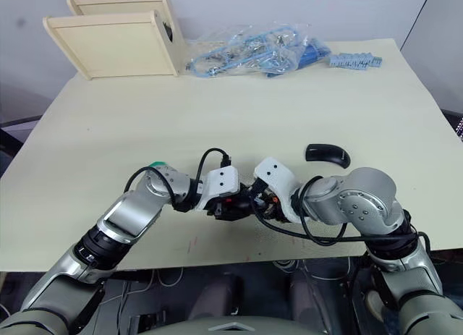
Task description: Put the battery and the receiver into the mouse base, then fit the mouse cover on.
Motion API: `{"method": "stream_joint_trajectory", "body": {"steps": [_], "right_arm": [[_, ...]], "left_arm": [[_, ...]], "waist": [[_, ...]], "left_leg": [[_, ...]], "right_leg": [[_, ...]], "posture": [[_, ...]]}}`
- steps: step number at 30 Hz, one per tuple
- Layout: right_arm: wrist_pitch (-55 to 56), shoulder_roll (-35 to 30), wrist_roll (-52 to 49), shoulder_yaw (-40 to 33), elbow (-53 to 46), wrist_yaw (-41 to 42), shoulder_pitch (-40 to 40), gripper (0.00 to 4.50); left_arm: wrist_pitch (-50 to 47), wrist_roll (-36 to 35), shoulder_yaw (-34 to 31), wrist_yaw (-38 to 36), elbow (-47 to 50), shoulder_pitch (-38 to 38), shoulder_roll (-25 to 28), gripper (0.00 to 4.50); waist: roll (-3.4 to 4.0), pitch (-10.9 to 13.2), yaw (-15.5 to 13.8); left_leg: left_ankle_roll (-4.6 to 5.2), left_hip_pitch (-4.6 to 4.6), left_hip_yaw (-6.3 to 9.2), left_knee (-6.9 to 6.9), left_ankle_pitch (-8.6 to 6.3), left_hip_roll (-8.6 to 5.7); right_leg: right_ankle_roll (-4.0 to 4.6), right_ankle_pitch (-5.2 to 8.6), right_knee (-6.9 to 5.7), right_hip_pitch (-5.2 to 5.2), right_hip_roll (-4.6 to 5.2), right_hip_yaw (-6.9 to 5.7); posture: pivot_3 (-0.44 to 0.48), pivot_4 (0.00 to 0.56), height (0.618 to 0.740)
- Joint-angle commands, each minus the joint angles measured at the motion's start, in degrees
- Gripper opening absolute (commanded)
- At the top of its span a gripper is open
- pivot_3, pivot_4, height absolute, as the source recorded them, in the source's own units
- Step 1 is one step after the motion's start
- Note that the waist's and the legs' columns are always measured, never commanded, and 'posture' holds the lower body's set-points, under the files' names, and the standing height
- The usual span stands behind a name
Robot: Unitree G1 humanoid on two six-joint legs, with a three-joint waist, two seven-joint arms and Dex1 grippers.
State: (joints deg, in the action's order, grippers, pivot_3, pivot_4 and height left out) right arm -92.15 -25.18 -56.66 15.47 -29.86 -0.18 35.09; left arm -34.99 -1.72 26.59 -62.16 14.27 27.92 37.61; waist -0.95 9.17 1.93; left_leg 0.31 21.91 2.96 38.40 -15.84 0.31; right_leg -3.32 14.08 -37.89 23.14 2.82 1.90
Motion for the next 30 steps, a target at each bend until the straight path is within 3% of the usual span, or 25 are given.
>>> {"method": "stream_joint_trajectory", "body": {"steps": [1,5,8,11,13,19,24,25,26,30], "right_arm": [[-0.3,-2.3,-2.2,-1.7,-1.8,0.7,0.1,2.99],[-0.3,-6.3,-2.8,-6.3,-6.9,3.1,-0.7,2.99],[5.7,-10.7,-0.1,-7.5,-13.1,5.8,-5.8,2.99],[18.8,-12.6,4.3,-9.9,-17.2,11.9,-14.0,2.99],[29.7,-9.8,4.4,-13.7,-16.9,19.0,-20.5,2.99],[49.2,-8.0,16.4,-9.6,-10.0,28.5,-31.4,2.99],[56.7,-5.6,22.4,-5.9,-5.4,31.8,-33.6,0.87],[57.6,-5.2,23.4,-5.4,-4.5,31.9,-33.7,0.63],[58.3,-5.0,24.2,-5.0,-3.9,32.0,-33.7,0.06],[61.0,-3.4,27.0,-3.7,-1.4,33.0,-33.6,0.06]], "left_arm": [[-0.4,0.4,2.2,0.2,0.9,-0.9,-1.0,2.95],[-0.6,0.5,2.1,0.2,0.7,-0.7,-1.2,2.95],[-0.6,0.5,2.0,0.2,0.5,-0.6,-1.3,2.95],[-0.6,0.5,2.0,0.2,0.3,-0.5,-1.3,2.95],[-0.5,0.5,2.0,0.1,0.1,-0.4,-1.3,2.95],[-0.5,0.5,1.8,0.1,0.3,-0.6,-1.2,2.95],[-0.9,0.5,1.7,0.1,1.2,-1.0,-0.8,2.95],[-1.0,0.5,1.7,0.1,1.4,-1.1,-0.8,2.95],[-1.1,0.4,1.7,0.2,1.7,-1.3,-0.7,2.95],[-1.6,0.4,1.8,0.3,2.5,-1.6,-0.5,2.95]], "waist": [[0.01,0.0,0.1],[0.06,0.0,-0.5],[0.07,0.0,-1.1],[0.08,0.0,-1.2],[0.09,0.0,-1.1],[0.07,0.1,-1.1],[0.08,0.1,-1.1],[0.08,0.1,-1.1],[0.08,0.1,-1.1],[0.08,0.1,-1.1]], "left_leg": [[0.0,-0.01,0.02,0.0,0.0,0.0],[0.0,0.09,0.05,0.01,0.0,-0.04],[0.0,0.21,0.12,-0.02,0.0,-0.06],[0.0,0.39,0.28,-0.03,0.0,-0.05],[0.0,0.4,0.27,-0.02,0.0,-0.06],[0.0,0.21,0.12,0.03,0.0,-0.05],[0.0,0.21,-0.01,0.02,0.0,-0.04],[0.0,0.21,-0.01,0.02,0.0,-0.04],[0.0,0.21,0.0,0.02,0.0,-0.04],[-0.01,0.2,0.0,0.02,0.0,-0.04]], "right_leg": [[0.0,0.0,0.0,0.0,0.0,0.0],[-0.01,0.0,0.05,0.01,0.05,-0.05],[-0.02,0.01,0.24,0.04,0.07,-0.14],[0.01,0.03,0.36,0.05,0.07,-0.38],[0.0,0.02,0.28,0.1,0.08,-0.33],[-0.01,0.03,0.19,-0.02,0.06,-0.34],[0.01,0.03,0.18,-0.01,0.05,-0.32],[0.01,0.03,0.18,-0.01,0.05,-0.32],[0.01,0.03,0.18,-0.01,0.05,-0.32],[0.02,0.03,0.17,-0.01,0.04,-0.32]], "posture": [[0.0,0.15,0.74],[0.0,0.15,0.74],[0.0,0.15,0.74],[0.0,0.15,0.74],[0.0,0.15,0.74],[0.0,0.15,0.74],[0.0,0.15,0.74],[0.0,0.15,0.74],[0.0,0.15,0.74],[0.0,0.15,0.74]]}}
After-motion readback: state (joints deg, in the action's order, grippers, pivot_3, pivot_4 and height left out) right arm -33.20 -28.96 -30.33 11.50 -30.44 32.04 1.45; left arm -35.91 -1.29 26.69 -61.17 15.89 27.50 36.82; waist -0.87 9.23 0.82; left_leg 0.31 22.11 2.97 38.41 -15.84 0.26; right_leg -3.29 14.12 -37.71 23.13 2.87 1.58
